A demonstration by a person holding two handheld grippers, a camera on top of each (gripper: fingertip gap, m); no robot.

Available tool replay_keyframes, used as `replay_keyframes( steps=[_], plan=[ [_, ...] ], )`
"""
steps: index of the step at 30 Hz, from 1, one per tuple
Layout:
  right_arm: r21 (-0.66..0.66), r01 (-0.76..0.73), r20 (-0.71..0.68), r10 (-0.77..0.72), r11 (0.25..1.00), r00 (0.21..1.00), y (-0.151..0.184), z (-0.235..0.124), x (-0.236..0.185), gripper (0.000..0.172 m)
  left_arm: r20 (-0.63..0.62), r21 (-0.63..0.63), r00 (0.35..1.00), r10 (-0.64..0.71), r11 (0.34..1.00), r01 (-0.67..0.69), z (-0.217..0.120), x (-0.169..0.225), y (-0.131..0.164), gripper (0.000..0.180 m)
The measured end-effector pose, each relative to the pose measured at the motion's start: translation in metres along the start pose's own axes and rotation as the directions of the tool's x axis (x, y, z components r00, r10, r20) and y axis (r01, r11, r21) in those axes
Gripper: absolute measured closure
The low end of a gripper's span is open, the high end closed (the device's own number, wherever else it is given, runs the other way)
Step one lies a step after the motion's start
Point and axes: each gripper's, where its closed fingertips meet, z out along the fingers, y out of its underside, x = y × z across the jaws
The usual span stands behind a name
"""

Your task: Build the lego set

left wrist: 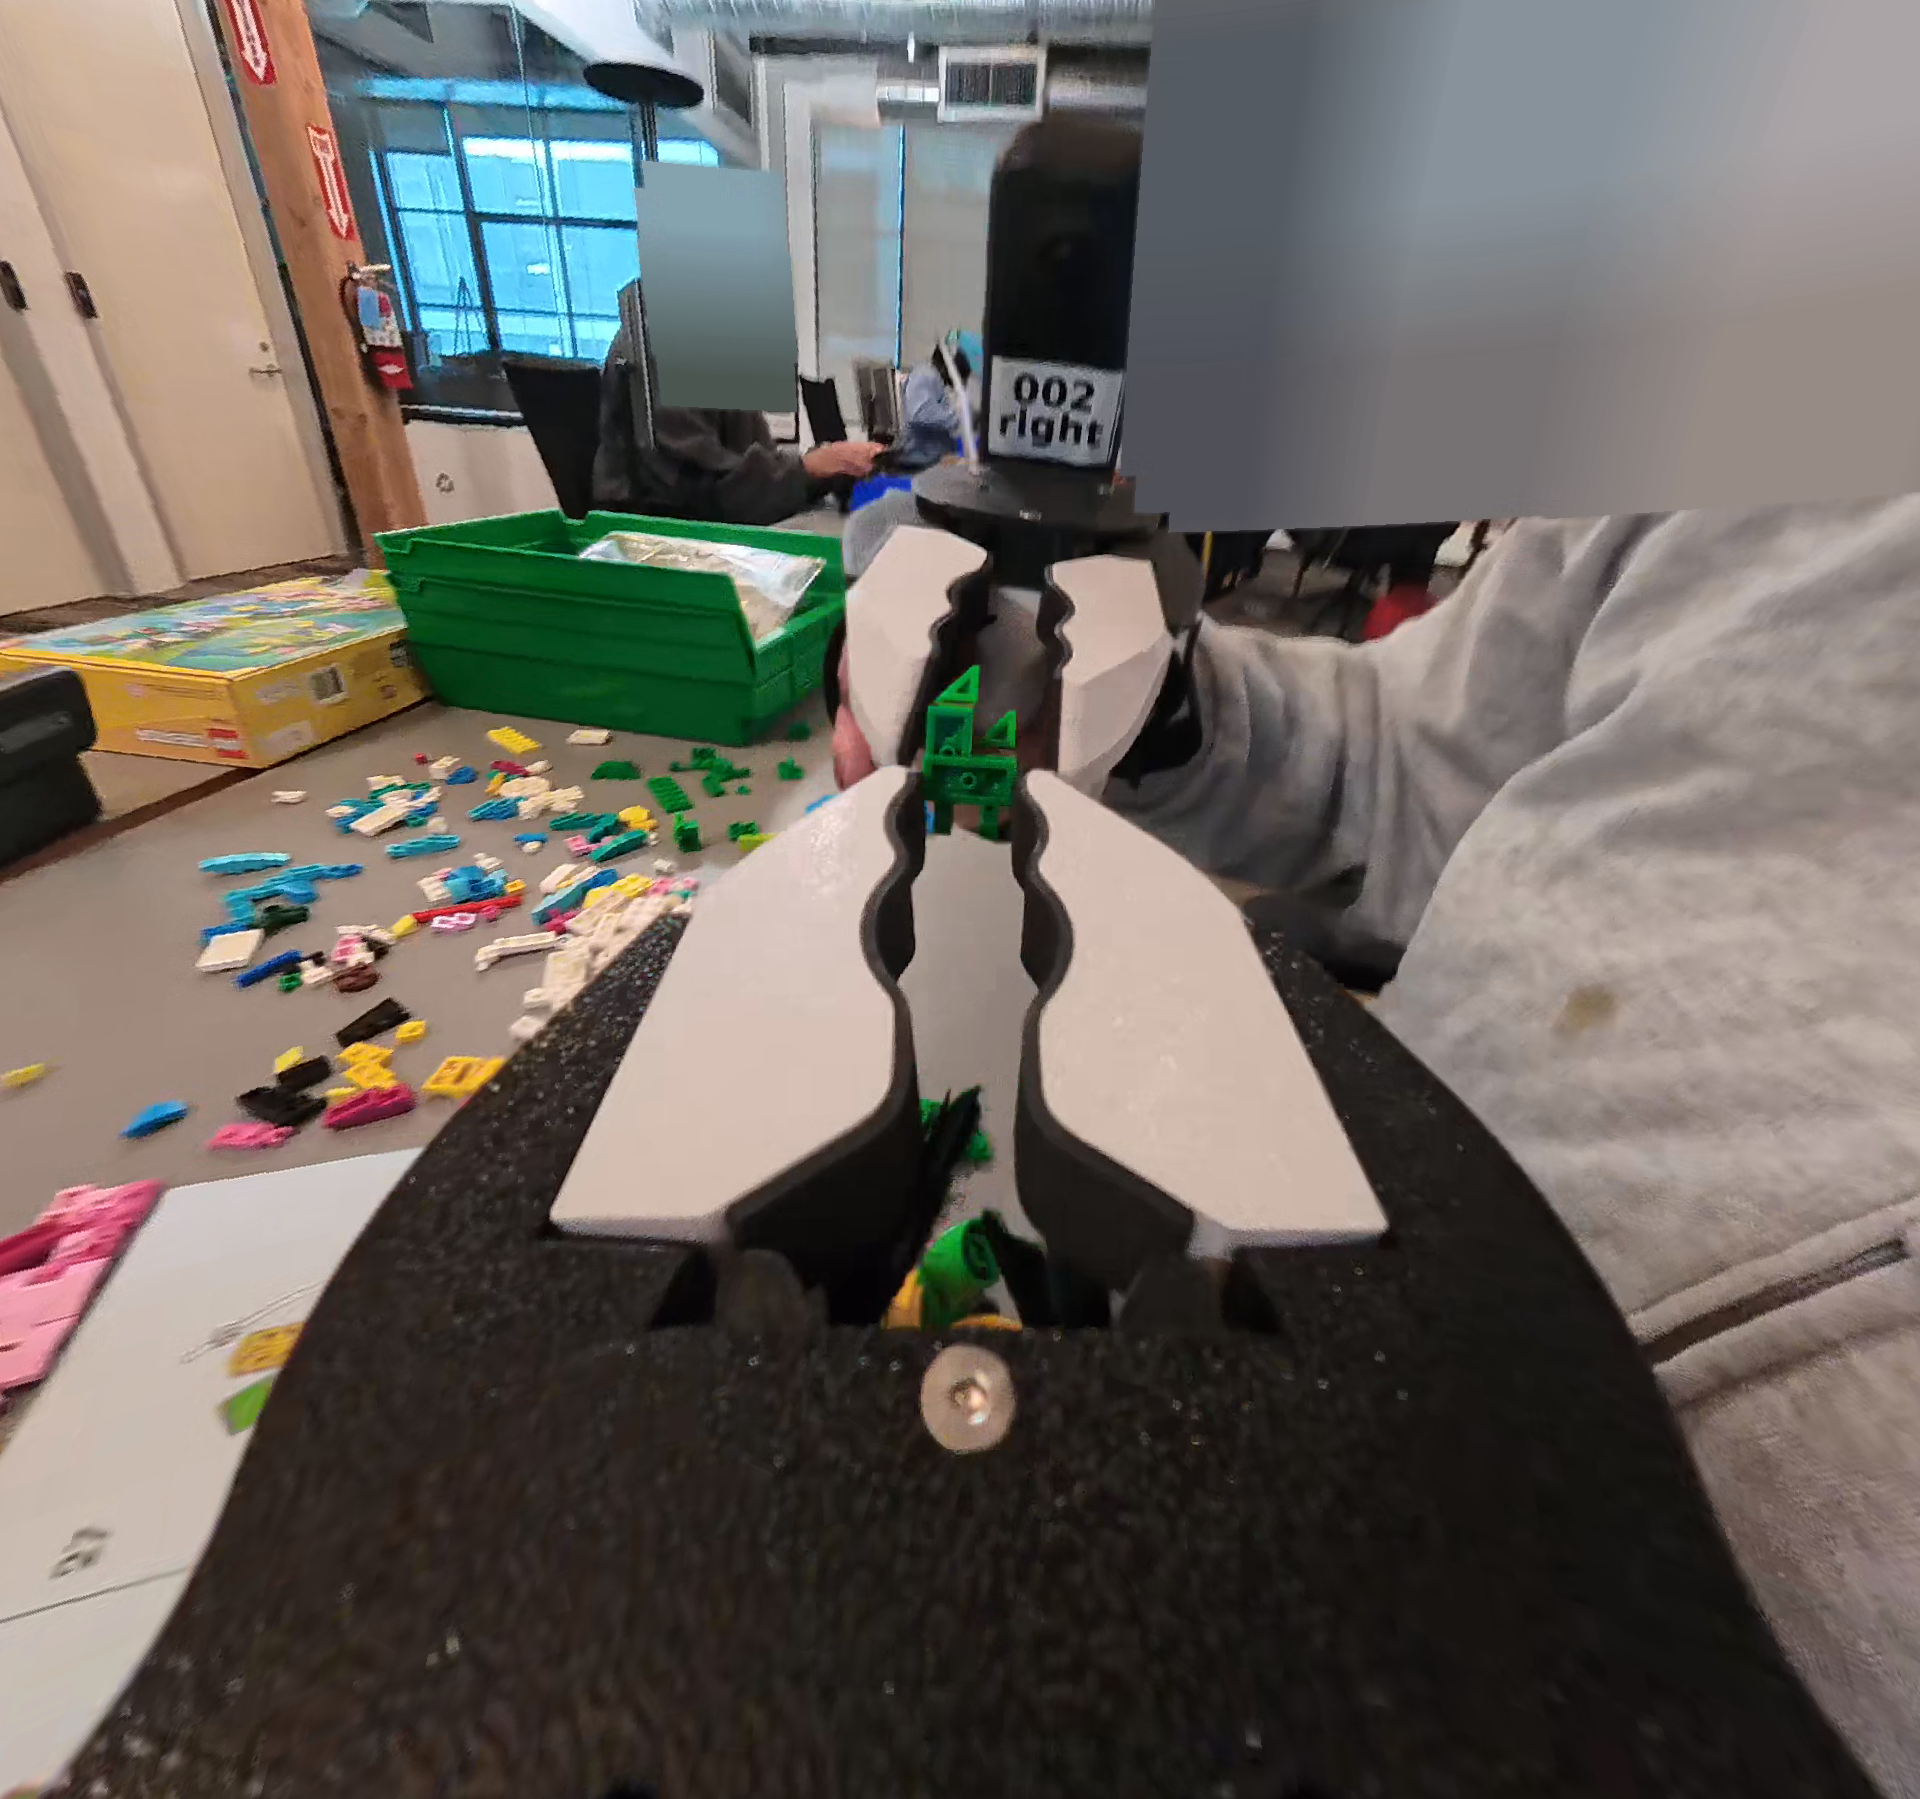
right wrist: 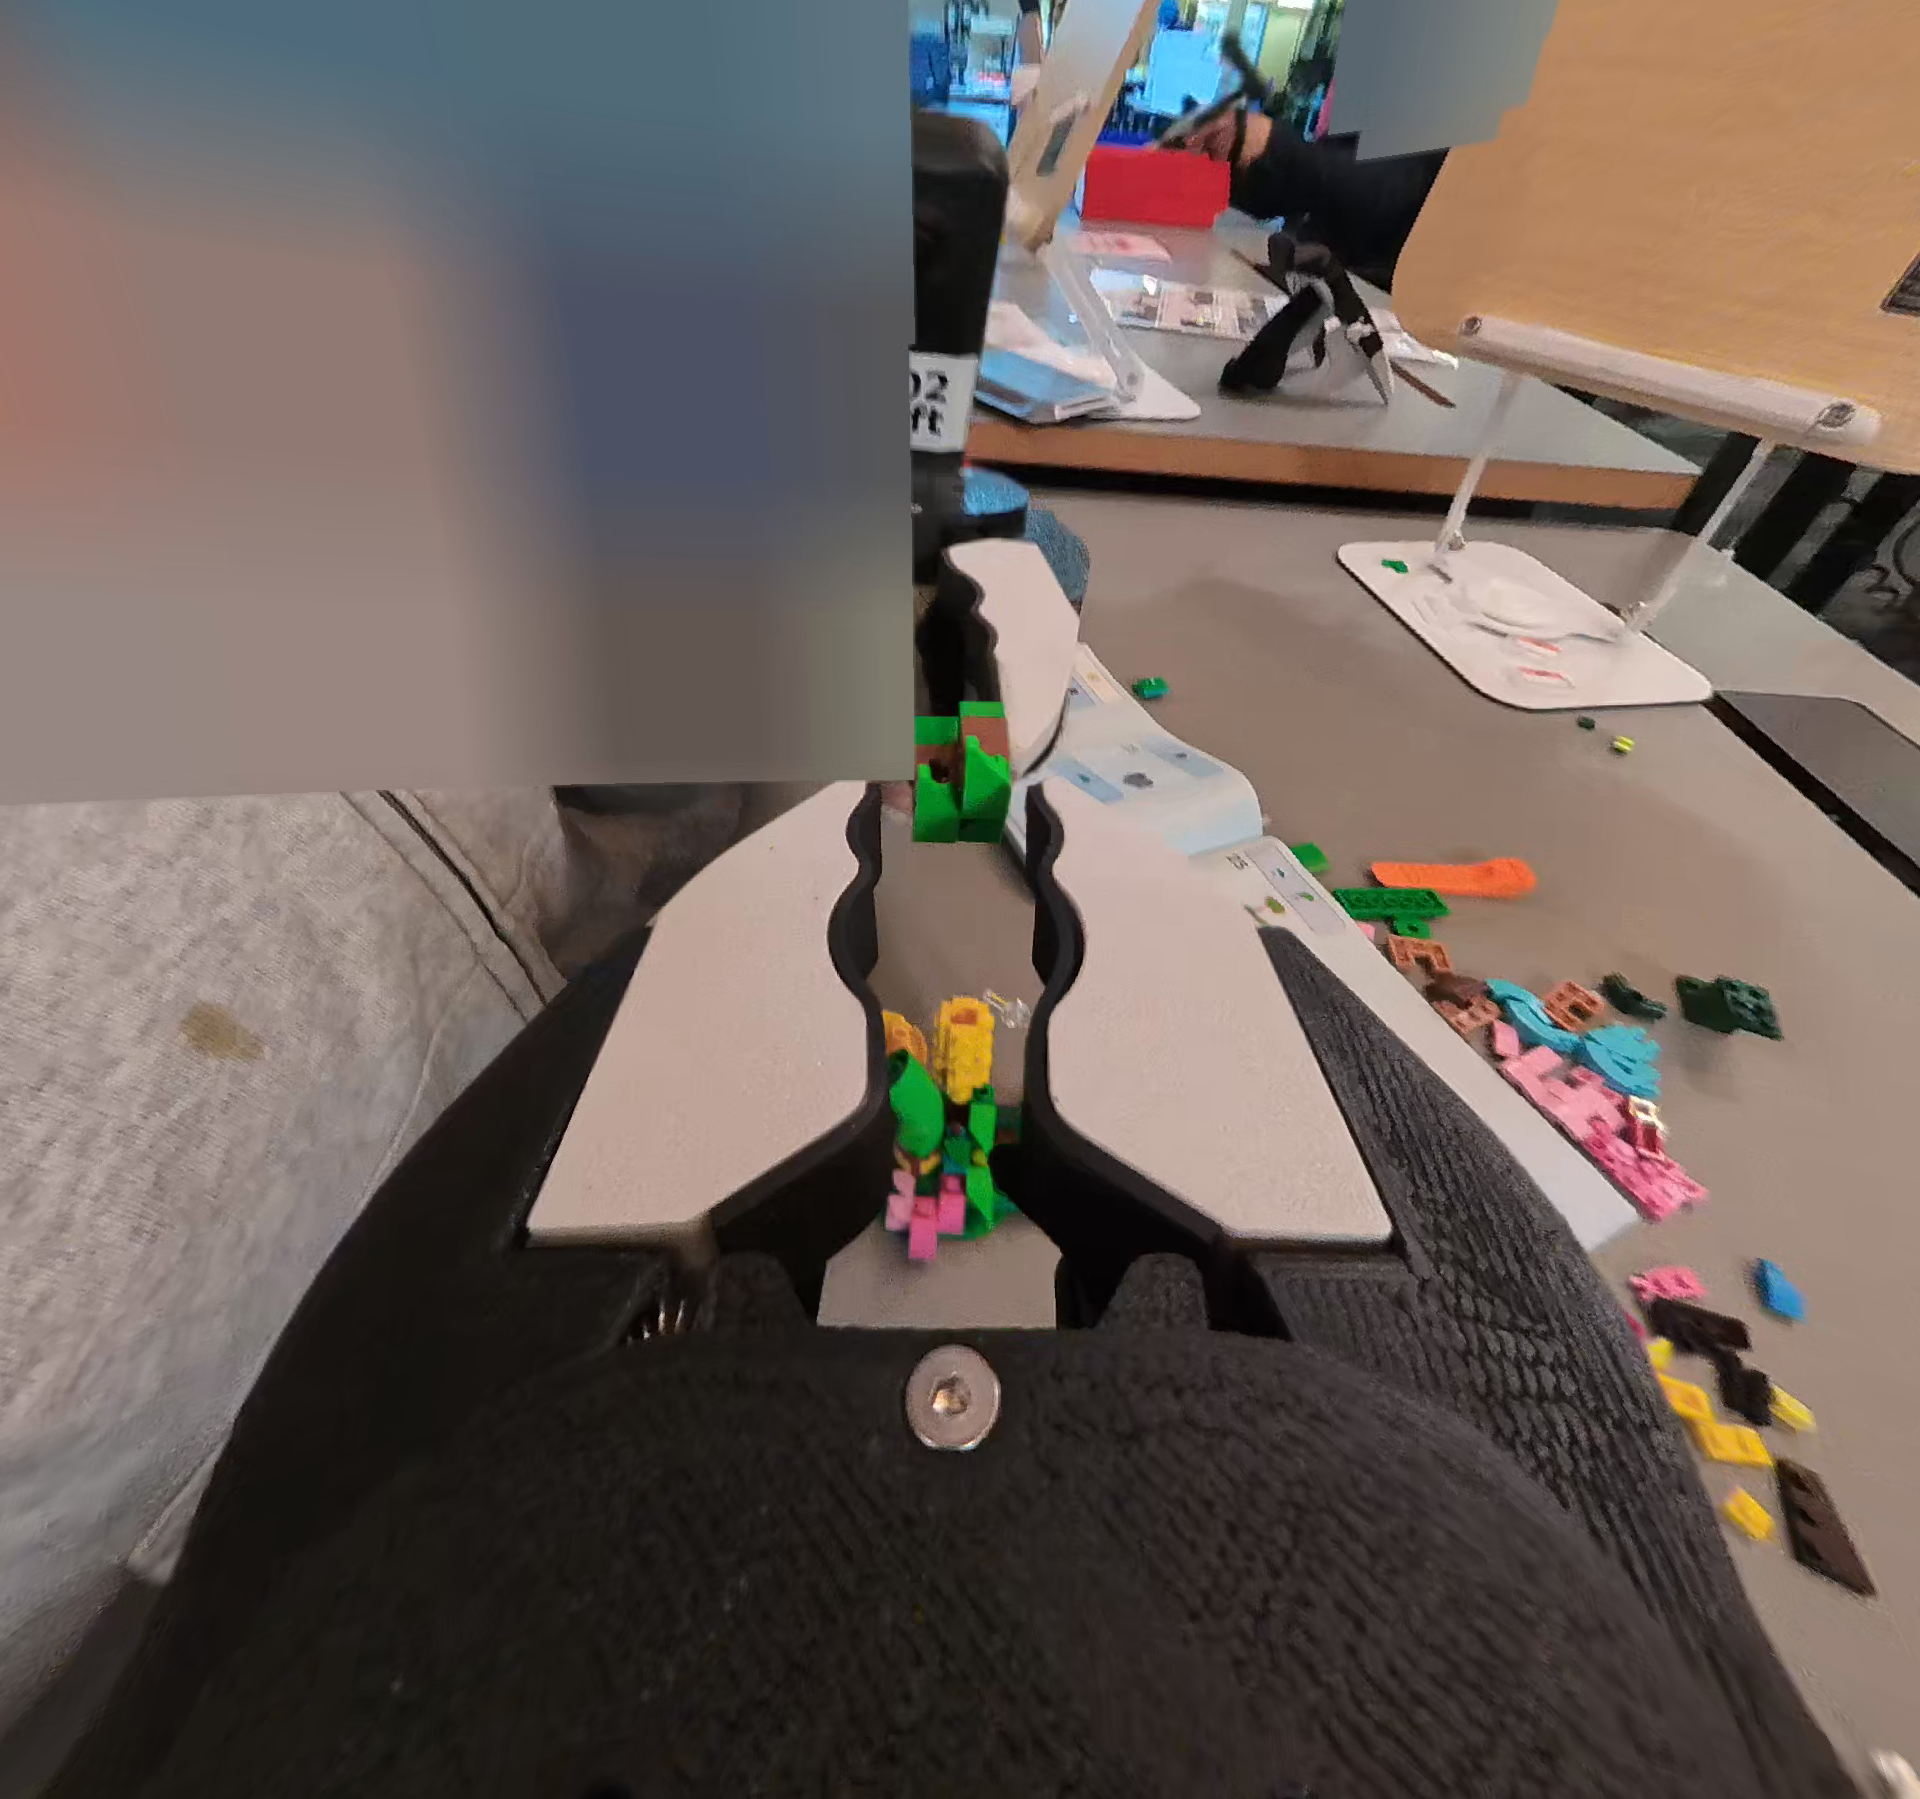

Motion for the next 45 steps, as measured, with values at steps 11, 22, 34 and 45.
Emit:
replay_keyframes(
  steps=[11, 22, 34, 45],
  plan=[
    [0.181, -0.116, 0.012, 0.115, 0.977, 0.993, -0.012, 0.002, -0.001, 0.156, -0.063, 0.122, 0.990, -0.128, 0.983, 0.135, 0.001, 0.004, -0.008, 0.166],
    [0.120, -0.115, -0.026, 0.118, 0.986, 0.993, 0.016, -0.001, 0.006, 0.157, 0.044, 0.006, 0.996, -0.077, 0.997, 0.077, -0.010, -0.008, 0.010, 0.143],
    [-0.111, -0.193, -0.089, 0.183, 0.975, 0.979, 0.114, 0.010, 0.025, 0.157, 0.146, -0.626, 0.981, 0.128, 0.780, -0.009, -0.074, -0.050, 0.125, 0.177],
    [-0.055, -0.008, -0.196, -0.003, 0.998, 0.981, 0.069, 0.007, 0.030, 0.157, 0.097, -0.367, 0.959, 0.268, 0.905, -0.216, -0.024, -0.035, 0.055, 0.158]
  ],
)
